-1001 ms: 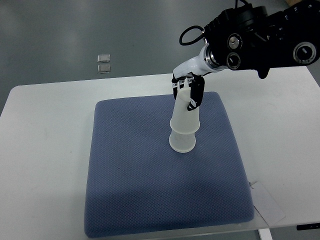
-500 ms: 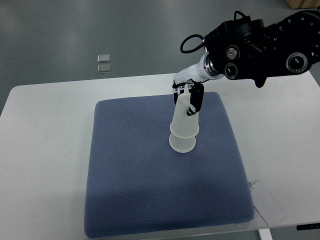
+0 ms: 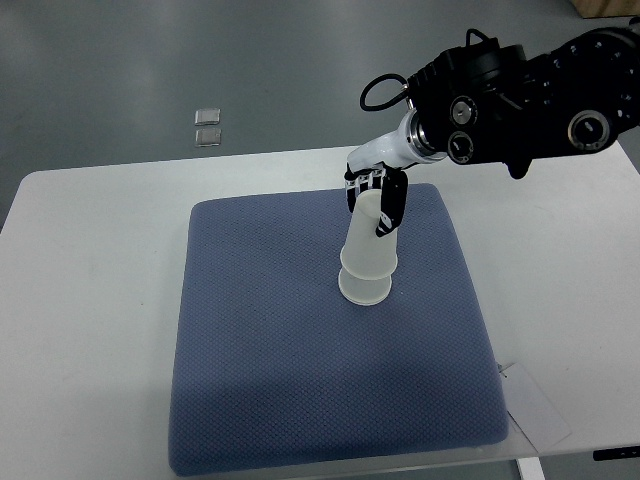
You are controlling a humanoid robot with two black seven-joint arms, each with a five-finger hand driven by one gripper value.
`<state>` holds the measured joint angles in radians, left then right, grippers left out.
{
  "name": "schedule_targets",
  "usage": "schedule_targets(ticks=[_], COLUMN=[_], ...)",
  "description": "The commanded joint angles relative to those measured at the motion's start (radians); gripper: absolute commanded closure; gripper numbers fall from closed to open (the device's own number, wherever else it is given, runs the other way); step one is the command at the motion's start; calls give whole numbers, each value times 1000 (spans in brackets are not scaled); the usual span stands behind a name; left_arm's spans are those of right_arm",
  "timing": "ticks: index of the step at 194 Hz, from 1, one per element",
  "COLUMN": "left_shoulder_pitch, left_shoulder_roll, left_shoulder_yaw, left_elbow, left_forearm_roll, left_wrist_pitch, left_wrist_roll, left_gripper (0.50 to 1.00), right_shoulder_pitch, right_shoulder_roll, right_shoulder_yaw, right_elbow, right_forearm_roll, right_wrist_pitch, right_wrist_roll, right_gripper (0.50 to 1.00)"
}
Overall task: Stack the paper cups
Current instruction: 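Press the held cup down over the lower cup with the right hand, then open the right hand and lift it away from the stacked cups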
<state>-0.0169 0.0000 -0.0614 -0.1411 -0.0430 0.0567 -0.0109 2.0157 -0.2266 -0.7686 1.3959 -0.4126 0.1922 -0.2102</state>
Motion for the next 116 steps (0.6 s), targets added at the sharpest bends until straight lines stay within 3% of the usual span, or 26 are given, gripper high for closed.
schedule_targets(ticks=[1, 14, 27, 69, 116], left_shoulder_pitch=[0, 0, 0, 0, 0], left_shoulder_roll=[0, 0, 0, 0, 0], left_shoulder_yaw=[0, 0, 0, 0, 0], left_elbow=[0, 0, 0, 0, 0], left_forearm_roll=[0, 0, 0, 0, 0], left_wrist_pitch=[0, 0, 0, 0, 0], left_wrist_roll=[0, 0, 0, 0, 0], left_gripper=[500, 500, 500, 500, 500], right_shoulder_pitch=[2, 3, 5, 17, 9], right_shoulder_roll=[-2, -3, -7, -22, -132], right_shoulder_yaw=[0, 0, 0, 2, 77], right_elbow=[0, 0, 0, -3, -54], right_forearm_roll=[0, 0, 0, 0, 25], right_wrist_pitch=[6, 9, 9, 15, 16], right_wrist_roll=[0, 0, 0, 0, 0], right_gripper=[640, 638, 601, 599, 599])
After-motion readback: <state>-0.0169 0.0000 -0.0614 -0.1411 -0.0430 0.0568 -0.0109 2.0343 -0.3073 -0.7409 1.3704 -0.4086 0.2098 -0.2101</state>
